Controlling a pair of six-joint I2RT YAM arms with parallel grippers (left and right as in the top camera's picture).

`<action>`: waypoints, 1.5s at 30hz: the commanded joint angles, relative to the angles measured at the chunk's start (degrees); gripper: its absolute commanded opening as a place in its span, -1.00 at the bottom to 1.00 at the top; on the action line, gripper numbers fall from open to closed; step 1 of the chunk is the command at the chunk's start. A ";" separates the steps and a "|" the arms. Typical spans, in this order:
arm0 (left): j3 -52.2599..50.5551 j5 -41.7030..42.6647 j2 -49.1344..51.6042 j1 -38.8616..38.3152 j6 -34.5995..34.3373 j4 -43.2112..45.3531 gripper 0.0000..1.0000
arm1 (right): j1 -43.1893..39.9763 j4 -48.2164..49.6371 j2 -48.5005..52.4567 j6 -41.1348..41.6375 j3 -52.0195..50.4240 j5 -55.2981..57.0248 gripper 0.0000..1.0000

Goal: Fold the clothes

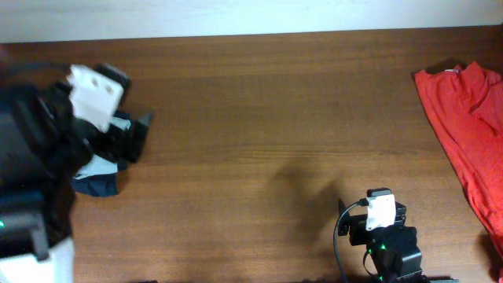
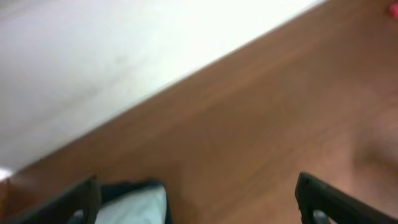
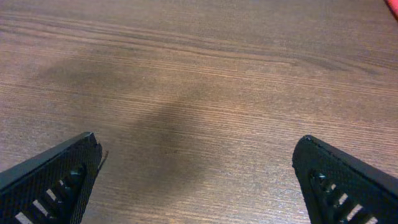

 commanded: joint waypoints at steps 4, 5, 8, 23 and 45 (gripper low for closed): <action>-25.73 -4.70 -17.77 -1.05 0.44 10.51 0.99 | -0.26 0.11 -0.70 0.46 -0.37 0.09 0.97; -29.14 -4.76 -20.26 -1.05 0.46 11.98 0.99 | -0.26 0.11 -0.70 0.48 -0.37 0.09 0.97; -38.14 -4.92 -27.23 -1.05 0.44 15.30 0.99 | -0.26 0.09 -0.70 0.46 -0.37 0.09 0.97; -72.26 -4.70 -58.53 -1.20 -6.80 22.97 0.99 | -0.26 0.09 -0.70 0.46 -0.37 0.09 0.97; -82.09 -7.50 -64.32 -4.79 -7.50 33.18 0.99 | -0.26 0.09 -0.70 0.48 -0.37 0.09 0.97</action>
